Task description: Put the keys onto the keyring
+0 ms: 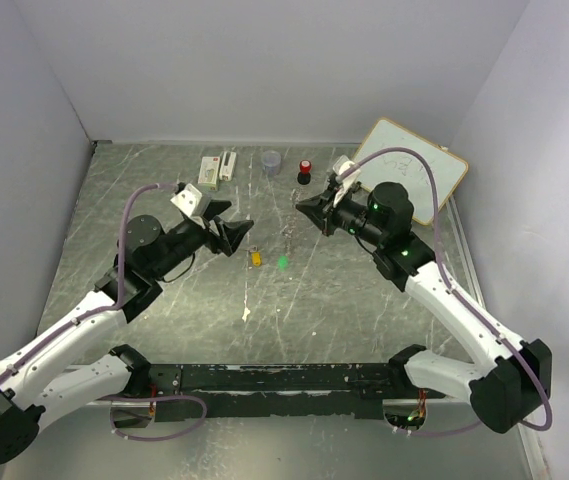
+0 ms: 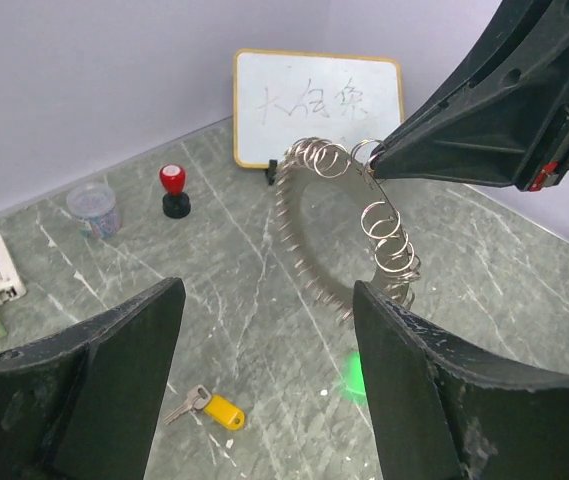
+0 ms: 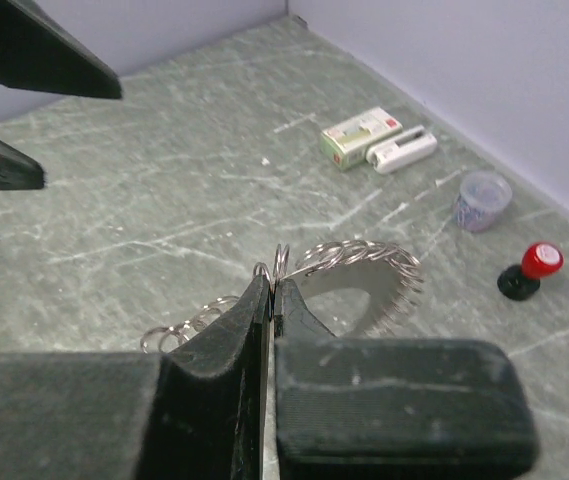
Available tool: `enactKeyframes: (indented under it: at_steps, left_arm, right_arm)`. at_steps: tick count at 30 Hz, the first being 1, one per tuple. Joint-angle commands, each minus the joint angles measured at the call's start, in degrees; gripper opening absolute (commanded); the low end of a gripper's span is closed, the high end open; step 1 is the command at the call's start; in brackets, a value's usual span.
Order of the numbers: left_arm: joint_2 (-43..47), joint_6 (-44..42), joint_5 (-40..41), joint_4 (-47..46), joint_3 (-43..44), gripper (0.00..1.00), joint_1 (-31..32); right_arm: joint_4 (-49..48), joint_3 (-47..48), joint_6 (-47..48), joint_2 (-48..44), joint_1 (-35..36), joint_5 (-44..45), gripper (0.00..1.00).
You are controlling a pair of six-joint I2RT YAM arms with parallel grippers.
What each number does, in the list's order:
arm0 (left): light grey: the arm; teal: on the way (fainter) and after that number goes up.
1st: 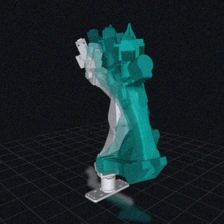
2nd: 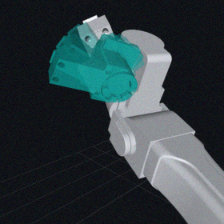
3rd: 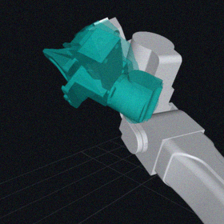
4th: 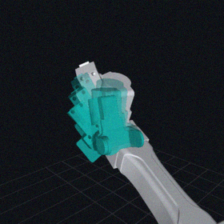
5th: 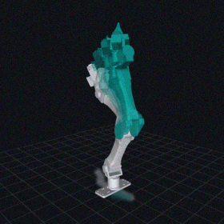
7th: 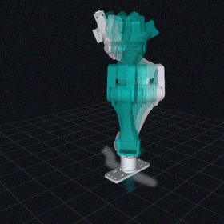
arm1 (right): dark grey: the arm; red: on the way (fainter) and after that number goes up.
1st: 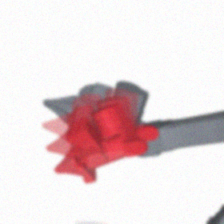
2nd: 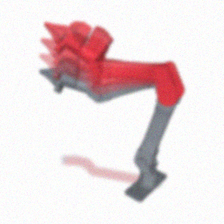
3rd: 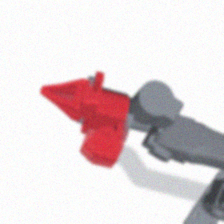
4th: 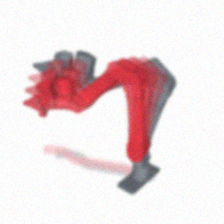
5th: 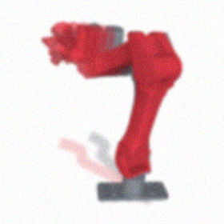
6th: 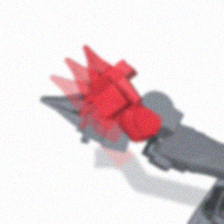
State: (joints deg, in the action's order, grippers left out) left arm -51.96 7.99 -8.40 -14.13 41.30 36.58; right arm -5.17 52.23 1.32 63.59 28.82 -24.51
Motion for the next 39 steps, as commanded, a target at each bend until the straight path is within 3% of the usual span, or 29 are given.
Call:
enactKeyframes:
  at_steps: [1,22,39]
  left_arm:
    - [0.33,0.53,-3.72,-4.84,-0.17,0.79,-0.30]
    - [-6.93,-0.53,-15.81,-18.34,4.44,0.79,-0.35]
    - [-13.44,0.25,-21.92,-22.05,8.60,0.74,-0.28]
  right_arm:
    - [-4.41,2.64,-0.68,-2.63,-0.21,-4.77,0.00]
    - [-8.54,4.79,-4.95,-5.32,-1.84,-9.97,0.00]
    - [-10.64,4.64,-6.42,-6.06,-1.84,-11.34,0.00]
